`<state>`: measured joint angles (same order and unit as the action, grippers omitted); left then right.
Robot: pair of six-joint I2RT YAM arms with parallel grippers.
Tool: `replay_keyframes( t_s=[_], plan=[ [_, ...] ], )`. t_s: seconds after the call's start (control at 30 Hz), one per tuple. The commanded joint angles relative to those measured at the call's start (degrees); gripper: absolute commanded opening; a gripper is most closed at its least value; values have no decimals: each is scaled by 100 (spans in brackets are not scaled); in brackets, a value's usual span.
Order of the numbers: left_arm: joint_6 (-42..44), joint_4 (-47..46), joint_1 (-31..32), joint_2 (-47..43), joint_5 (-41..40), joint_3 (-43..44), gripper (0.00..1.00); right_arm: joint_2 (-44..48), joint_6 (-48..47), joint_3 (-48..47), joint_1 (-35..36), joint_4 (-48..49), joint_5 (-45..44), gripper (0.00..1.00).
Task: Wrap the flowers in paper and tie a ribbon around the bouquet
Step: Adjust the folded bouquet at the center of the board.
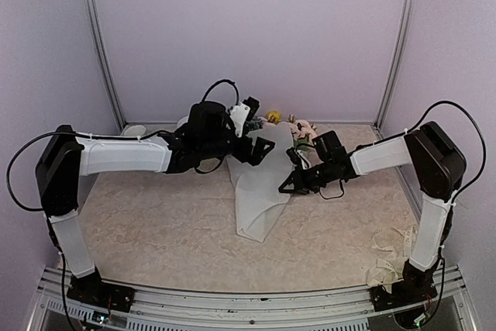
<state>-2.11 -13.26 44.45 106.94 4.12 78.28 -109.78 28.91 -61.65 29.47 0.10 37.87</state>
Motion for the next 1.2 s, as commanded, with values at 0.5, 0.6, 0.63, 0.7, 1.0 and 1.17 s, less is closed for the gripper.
replay_keyframes(
  t_s=[0.5, 0.6, 0.63, 0.7, 1.0, 1.17],
  plan=[
    [1565, 1678, 1691, 846, -2383, -1307, 93, -329, -227, -485, -56, -434, -467, 0],
    [1483, 1682, 1637, 898, -2099, -1425, 93, -264, -227, -582, -64, -818, -924, 5],
    [1461, 1703, 1592, 942, -2009, -1440, 92, -185, -230, -572, -60, -874, -1021, 7],
    [1400, 1731, 1458, 992, -1725, -1451, 91, 37, -228, -499, -76, -963, -1153, 14],
    [1478, 1807, 1055, 1001, 99, -1445, 77, 630, 160, 355, -432, -735, -809, 56],
    [1581, 1870, 1066, 1087, 305, -1399, 77, 516, 747, 848, -426, 181, -19, 100]
  ],
)
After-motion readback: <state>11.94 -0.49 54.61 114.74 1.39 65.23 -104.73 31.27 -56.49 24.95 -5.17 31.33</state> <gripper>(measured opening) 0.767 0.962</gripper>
